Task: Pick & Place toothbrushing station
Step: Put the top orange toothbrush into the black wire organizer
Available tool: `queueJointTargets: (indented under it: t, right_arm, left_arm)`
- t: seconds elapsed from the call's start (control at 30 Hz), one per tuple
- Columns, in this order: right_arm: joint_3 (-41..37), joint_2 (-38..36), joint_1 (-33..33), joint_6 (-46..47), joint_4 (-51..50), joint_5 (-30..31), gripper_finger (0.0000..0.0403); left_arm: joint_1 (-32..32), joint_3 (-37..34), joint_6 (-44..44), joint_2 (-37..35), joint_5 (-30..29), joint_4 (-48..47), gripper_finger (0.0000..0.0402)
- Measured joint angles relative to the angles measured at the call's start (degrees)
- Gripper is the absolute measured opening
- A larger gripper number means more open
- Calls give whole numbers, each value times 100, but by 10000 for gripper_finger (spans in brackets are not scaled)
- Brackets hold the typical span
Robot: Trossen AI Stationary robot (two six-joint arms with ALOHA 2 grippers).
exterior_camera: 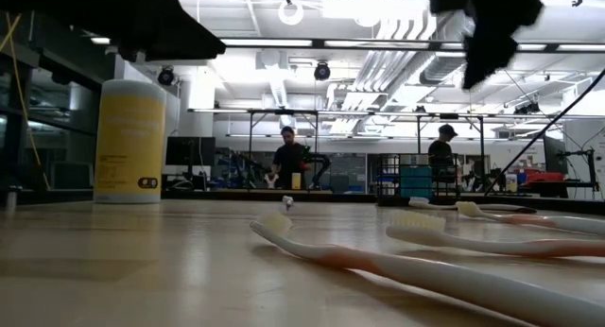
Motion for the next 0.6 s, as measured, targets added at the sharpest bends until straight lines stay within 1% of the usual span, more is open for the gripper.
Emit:
queueJointTargets:
  t: [0.1,0.27,0.5,0.6]
  right_arm:
    - [-425,2,35,862,-13,184,152]
    - [-960,2,57,2114,136,47,152]
    - [-1195,67,351,2966,931,84,152]
    - [-1195,204,492,3251,1017,109,152]
  left_arm:
    - [-78,0,-329,0,8,3,141]
    - [-128,2,-379,0,67,66,141]
    - [-128,2,-379,2,367,66,141]
    - [-128,2,-379,2,365,66,141]
